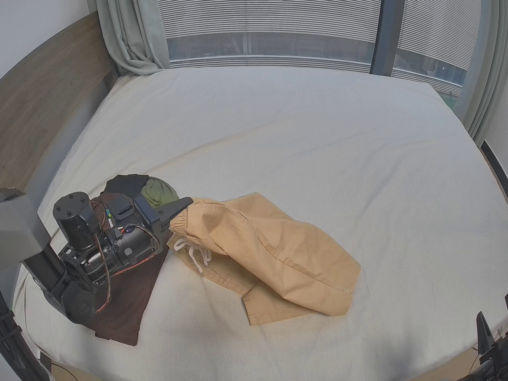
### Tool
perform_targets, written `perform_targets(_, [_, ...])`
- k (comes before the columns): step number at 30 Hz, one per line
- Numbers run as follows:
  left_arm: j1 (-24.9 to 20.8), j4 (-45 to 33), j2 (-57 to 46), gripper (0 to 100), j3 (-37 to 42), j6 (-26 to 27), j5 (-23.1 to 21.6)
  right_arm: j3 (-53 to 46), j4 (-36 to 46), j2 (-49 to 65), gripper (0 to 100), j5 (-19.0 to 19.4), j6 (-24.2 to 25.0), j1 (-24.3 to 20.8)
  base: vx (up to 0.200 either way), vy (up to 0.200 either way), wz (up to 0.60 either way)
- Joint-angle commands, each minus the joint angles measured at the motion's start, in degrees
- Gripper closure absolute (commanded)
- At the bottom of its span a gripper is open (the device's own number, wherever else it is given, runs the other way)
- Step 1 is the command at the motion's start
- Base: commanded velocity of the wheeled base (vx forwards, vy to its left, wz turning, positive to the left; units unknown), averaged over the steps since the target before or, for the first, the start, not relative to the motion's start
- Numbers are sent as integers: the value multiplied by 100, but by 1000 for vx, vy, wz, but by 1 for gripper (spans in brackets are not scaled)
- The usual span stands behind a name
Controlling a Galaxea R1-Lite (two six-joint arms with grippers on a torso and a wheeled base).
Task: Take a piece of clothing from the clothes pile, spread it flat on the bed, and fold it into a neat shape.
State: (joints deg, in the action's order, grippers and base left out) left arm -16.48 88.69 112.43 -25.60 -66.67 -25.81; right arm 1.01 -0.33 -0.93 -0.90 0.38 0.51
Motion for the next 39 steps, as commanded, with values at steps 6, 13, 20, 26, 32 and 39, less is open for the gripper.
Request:
perform_targets(6, [40, 0, 24, 100, 20, 14, 14, -101, -2, 84, 0, 20, -29, 2, 0, 0, 0])
perform_targets(13, [40, 0, -29, 100, 73, 31, 41, 110, -477, 93, 0, 46, -3, -7, 0, 0, 0])
perform_targets(20, [40, -9, 24, 100, 178, 348, 23, 1235, -231, -936, 0, 433, 446, -491, 0, 0, 0])
perform_targets(26, [49, -9, 33, 100, 178, 374, 14, 1868, -275, -2333, 0, 1127, 1773, -1159, 0, 0, 0])
perform_targets(32, [180, -9, 7, 100, 178, 374, 6, 2421, -679, -3608, 0, 1382, 1738, -1414, 0, 0, 0])
perform_targets(39, [224, -18, -11, 100, 178, 365, -3, 2993, -1083, -4847, 0, 1593, 1535, -1818, 0, 0, 0])
